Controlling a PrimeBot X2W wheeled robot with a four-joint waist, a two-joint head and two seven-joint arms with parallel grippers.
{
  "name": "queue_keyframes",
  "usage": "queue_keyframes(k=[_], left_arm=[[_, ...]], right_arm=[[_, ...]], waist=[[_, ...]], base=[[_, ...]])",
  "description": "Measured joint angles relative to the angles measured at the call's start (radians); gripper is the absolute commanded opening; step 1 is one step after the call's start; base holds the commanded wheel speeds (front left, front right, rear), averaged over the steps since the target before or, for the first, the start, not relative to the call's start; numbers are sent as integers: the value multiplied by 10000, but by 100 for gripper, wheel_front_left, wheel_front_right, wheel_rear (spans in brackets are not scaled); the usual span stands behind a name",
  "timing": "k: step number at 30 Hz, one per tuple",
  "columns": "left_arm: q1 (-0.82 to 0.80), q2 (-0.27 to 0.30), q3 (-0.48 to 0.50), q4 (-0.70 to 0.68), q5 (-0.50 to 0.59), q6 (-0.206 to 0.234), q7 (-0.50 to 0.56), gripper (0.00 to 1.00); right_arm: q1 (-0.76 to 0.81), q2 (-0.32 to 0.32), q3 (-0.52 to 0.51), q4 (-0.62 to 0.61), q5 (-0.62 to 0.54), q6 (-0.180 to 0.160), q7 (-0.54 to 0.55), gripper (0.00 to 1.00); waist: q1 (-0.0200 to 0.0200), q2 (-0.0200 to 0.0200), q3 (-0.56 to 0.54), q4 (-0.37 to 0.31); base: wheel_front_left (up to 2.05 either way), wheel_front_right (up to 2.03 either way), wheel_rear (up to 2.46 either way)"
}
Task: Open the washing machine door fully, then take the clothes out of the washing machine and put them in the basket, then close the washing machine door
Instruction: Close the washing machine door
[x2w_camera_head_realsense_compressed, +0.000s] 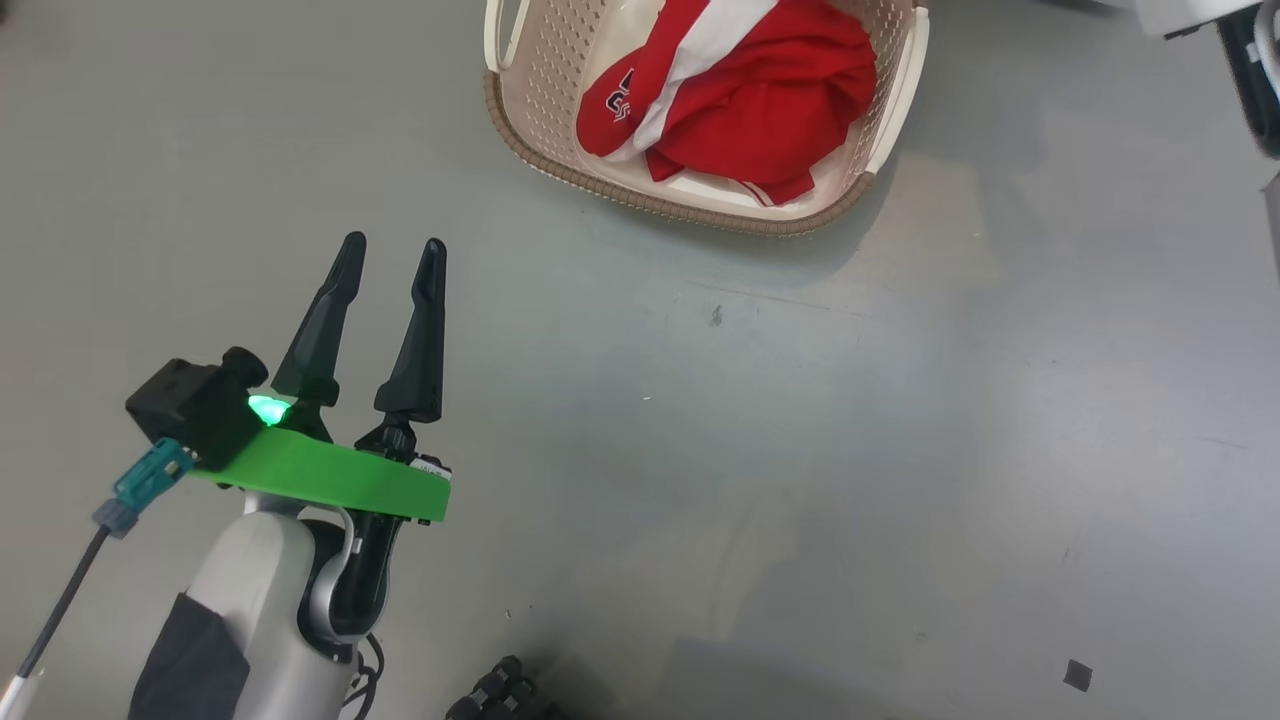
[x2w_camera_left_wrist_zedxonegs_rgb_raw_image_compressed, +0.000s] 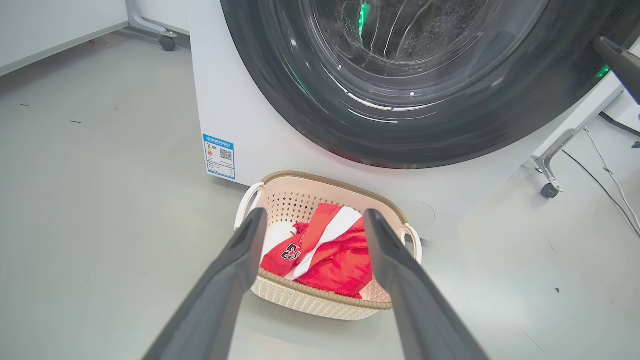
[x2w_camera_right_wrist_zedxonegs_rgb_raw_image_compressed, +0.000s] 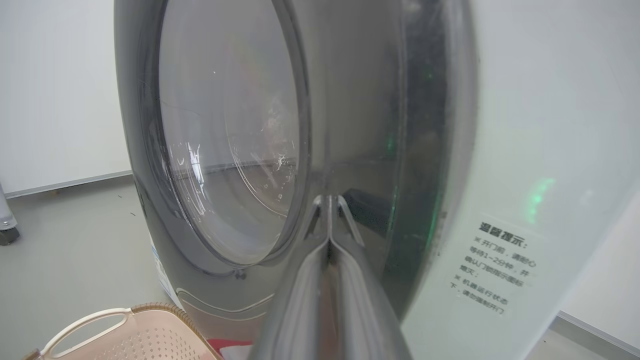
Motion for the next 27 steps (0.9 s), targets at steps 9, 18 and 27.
queue_keyframes(k=[9, 18, 27], left_arm=[[-259, -105, -52, 169, -82, -8, 0, 100], [-331, -155, -109, 236, -90, -10, 0, 100], [-503, -157, -92, 397, -90, -10, 0, 100]], right_arm=[[-971, -240, -276, 355, -6, -13, 125, 0], [-1260, -150, -251, 631, -61, -15, 151, 0], [-1356, -23, -123, 1062, -61, -15, 61, 0]], waist=[[0, 0, 334, 220], [-1, 0, 426, 278], [-1, 0, 342, 229]], base=[[0, 0, 0], [0, 0, 0], [0, 0, 0]])
